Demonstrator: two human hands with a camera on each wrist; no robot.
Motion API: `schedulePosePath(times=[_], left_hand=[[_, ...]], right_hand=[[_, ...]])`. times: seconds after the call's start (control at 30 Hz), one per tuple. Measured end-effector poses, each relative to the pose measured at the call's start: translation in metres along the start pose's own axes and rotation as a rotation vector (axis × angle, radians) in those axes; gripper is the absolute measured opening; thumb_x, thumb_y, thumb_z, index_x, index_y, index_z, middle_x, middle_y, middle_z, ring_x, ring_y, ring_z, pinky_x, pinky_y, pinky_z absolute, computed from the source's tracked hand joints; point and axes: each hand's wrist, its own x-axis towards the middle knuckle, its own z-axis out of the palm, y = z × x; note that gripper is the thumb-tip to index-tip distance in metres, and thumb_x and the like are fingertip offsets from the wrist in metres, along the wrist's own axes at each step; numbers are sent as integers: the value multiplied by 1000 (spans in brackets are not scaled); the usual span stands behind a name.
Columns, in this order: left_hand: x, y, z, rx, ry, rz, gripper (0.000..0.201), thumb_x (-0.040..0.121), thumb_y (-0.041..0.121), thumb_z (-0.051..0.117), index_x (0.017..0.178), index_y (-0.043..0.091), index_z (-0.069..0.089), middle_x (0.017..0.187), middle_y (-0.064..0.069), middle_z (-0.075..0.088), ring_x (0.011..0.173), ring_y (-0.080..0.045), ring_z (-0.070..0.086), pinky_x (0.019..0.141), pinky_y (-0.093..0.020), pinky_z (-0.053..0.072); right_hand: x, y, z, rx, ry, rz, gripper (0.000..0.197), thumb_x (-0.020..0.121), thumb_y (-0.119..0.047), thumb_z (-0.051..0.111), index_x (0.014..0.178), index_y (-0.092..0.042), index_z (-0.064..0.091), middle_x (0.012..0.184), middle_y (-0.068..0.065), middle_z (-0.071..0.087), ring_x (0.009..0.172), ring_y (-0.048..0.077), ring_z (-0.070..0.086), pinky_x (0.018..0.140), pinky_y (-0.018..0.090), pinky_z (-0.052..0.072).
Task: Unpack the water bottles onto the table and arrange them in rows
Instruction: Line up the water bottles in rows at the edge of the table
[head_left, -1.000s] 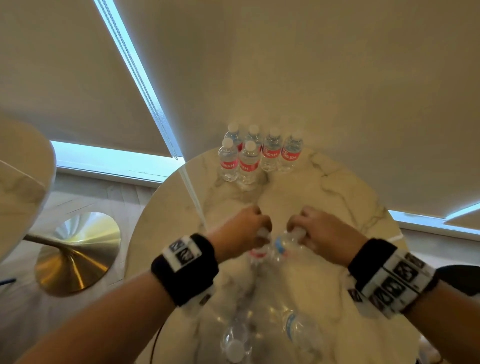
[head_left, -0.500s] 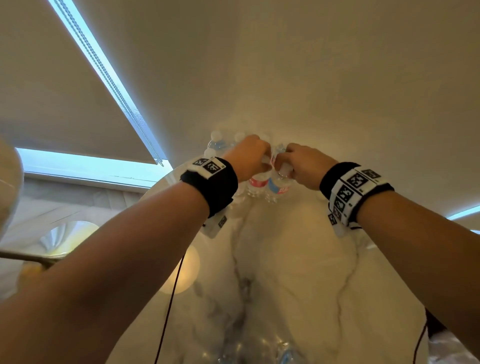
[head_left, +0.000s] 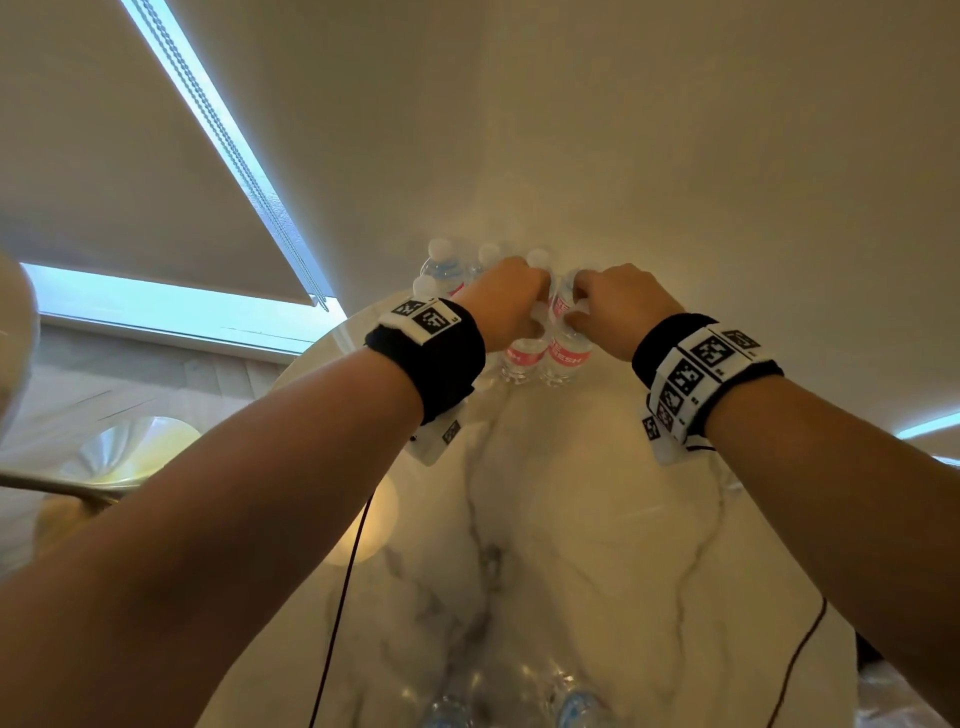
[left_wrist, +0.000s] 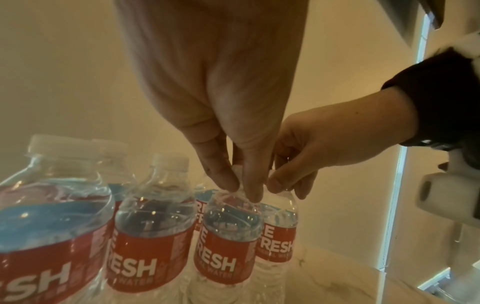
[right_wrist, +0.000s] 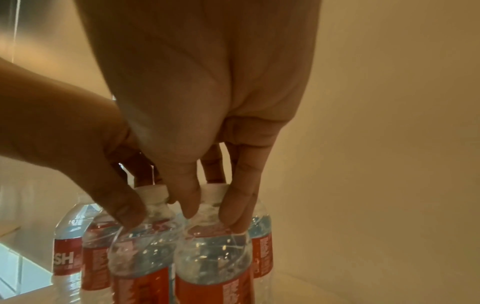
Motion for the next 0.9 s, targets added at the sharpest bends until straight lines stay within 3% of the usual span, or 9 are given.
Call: schedulePosePath(times=[0.2,0.37,0.5,0.63,0.7,0.77,0.83,0.9], left_hand=[[7,-6,0,29,6,-18,34,85,24,73,113,7,63,109,-16,61,94,-33,63,79,-36,49],[3,-7,-2,17,1,-54,41,84,28,75,118,10,63,113,-15,58,100,-33,61,88,-39,51],[-28,1,-11,-49,89,-55,52,87,33,72,131,11,57,121,-12,57,105,-29,59,90,-34,46],[-114,21,-13,-213,183,33,34,90,34,70,117,14,68,101,5,57,85,-11,59,81,-24,50],[-172,34,-8,-256,102,97,22,90,34,71,106,19,72,90,10,61,75,-4,59,74,-15,48],[-225,43,2,-253,-64,126,19,90,39,69,101,24,74,88,10,68,72,-1,60,69,-4,41],[-276,52,14,-268,-235,118,26,89,50,65,103,29,74,92,11,68,78,-1,62,71,-3,42],[-318,57,26,-301,-361,105,38,83,63,63,110,36,69,100,15,64,85,1,62,76,-12,50]], right_hand=[[3,1,7,30,7,27,31,88,-33,64,108,-9,61,100,19,67,91,37,61,67,33,38],[-15,5,-3,110,-31,62,58,84,-39,70,132,-15,48,114,17,66,102,35,61,72,32,40],[-75,0,-20,235,-17,57,57,83,-47,70,129,-20,52,108,6,67,94,26,63,77,35,48],[-178,-12,-21,417,-168,-88,36,81,-51,70,111,-33,62,95,-11,66,76,8,64,76,34,54],[-232,-18,-11,475,-263,-154,34,79,-50,71,109,-35,64,92,-13,64,77,8,65,74,32,55],[-277,-23,3,471,-393,-205,41,77,-61,66,112,-41,61,96,-17,60,82,5,63,74,28,55],[-316,-28,22,446,-517,-242,49,74,-71,58,118,-49,53,106,-23,52,89,3,60,79,24,54],[-344,-33,42,410,-550,-259,52,76,-70,57,123,-51,45,114,-26,38,90,3,57,81,20,50]])
